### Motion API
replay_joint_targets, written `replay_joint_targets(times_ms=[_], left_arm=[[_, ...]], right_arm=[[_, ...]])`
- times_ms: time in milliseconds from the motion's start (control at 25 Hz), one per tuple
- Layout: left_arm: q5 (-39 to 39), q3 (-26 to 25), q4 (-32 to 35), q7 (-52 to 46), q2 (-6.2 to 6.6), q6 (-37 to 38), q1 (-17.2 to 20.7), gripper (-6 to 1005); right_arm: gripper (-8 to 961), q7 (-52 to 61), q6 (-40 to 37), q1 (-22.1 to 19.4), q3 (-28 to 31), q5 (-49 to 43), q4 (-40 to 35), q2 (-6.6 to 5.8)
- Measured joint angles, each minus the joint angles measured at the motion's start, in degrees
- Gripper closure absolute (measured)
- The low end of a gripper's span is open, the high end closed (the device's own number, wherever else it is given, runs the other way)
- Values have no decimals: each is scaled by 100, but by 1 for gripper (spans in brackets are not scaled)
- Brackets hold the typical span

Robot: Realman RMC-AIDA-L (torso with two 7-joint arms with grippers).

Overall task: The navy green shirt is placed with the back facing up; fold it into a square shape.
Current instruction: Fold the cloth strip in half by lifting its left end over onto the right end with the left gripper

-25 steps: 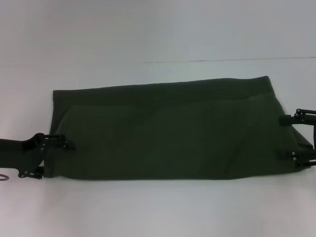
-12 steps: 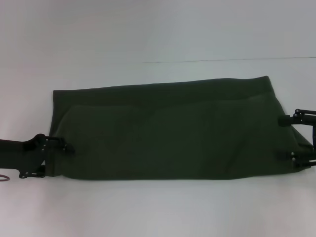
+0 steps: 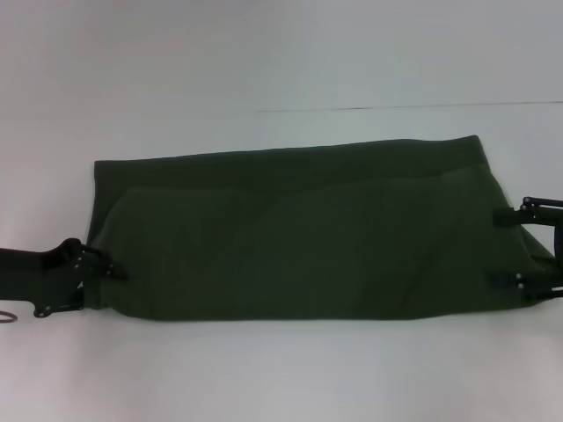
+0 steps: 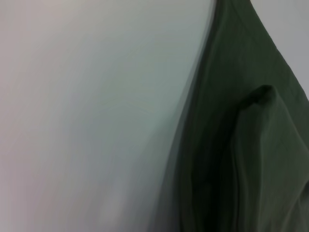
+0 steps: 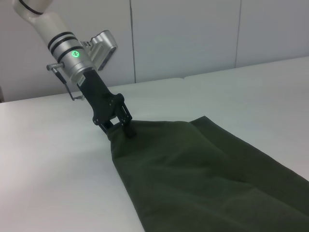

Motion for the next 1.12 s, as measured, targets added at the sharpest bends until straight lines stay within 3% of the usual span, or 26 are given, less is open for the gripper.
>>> replay_joint_targets(times_ms=[520, 720, 920, 1120], left_arm=[[4, 211, 6, 79, -15, -159, -58, 664], [-18, 192, 8, 99, -14, -156, -58, 839], [-20, 186, 21, 118, -16, -157, -53, 950], [-20, 184, 29, 120, -17, -157, -56, 950]], right_arm=[[45, 37, 21, 27, -9, 0, -13, 9], [46, 41, 36, 35, -9, 0, -17, 22], [46, 43, 39, 50, -9, 0, -18, 26], [47, 45, 43, 63, -9, 0, -17, 32]])
